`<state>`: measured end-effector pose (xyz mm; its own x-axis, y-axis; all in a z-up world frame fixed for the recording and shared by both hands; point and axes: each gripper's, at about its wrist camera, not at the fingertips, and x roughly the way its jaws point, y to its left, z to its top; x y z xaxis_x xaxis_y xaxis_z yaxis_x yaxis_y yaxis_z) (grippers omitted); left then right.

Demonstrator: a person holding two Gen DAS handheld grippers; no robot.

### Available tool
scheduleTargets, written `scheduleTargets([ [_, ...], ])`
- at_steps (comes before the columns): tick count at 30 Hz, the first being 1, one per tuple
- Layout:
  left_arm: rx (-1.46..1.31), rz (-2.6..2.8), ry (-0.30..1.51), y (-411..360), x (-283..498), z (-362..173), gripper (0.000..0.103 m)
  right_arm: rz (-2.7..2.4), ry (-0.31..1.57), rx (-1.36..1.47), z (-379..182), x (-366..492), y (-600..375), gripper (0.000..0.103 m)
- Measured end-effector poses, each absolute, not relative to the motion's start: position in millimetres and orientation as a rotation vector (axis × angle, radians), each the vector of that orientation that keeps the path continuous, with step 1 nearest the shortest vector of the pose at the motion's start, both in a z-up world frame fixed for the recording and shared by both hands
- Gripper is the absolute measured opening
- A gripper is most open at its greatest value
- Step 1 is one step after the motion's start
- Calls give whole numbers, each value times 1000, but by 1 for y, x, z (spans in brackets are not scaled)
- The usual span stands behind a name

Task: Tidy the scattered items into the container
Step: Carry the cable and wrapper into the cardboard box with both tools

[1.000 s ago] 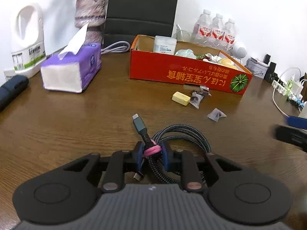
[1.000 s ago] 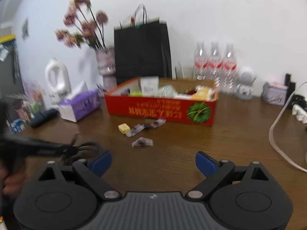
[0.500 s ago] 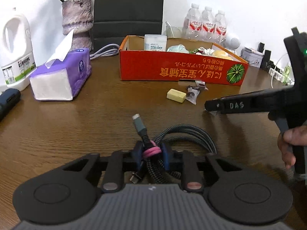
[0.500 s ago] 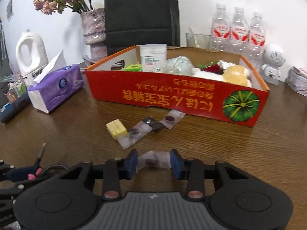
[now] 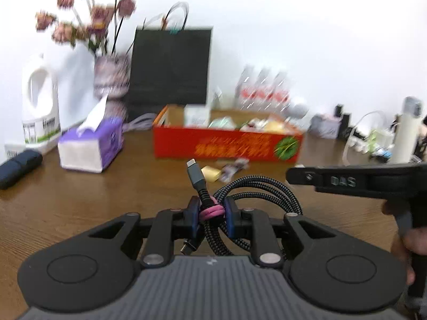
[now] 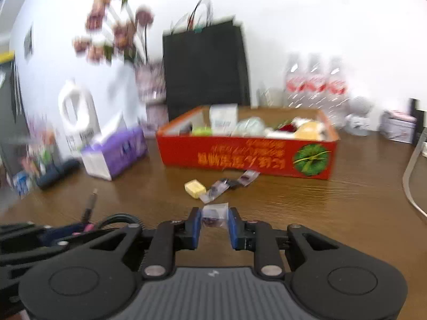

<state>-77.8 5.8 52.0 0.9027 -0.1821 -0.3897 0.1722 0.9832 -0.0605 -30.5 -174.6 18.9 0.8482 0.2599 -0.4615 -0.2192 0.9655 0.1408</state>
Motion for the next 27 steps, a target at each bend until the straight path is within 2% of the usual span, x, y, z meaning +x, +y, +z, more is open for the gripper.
scheduleTargets([
  [8,-111,-211,250,0,-144,56,20,170,297,-34,39,-156,-213,21],
  [14,-141,-182,265,4,-163,49,20,175,256,3,31,-202,-233,21],
  [18,-179,-199,273,11,-143,58,20,213,240,27,37,-190,-230,21],
  [21,-263,-204,313,18,-104,64,21,240,246,75,45,-155,-226,21],
  [27,-252,-168,304,17,-11,82,21,255,241,82,58,-74,-214,21],
])
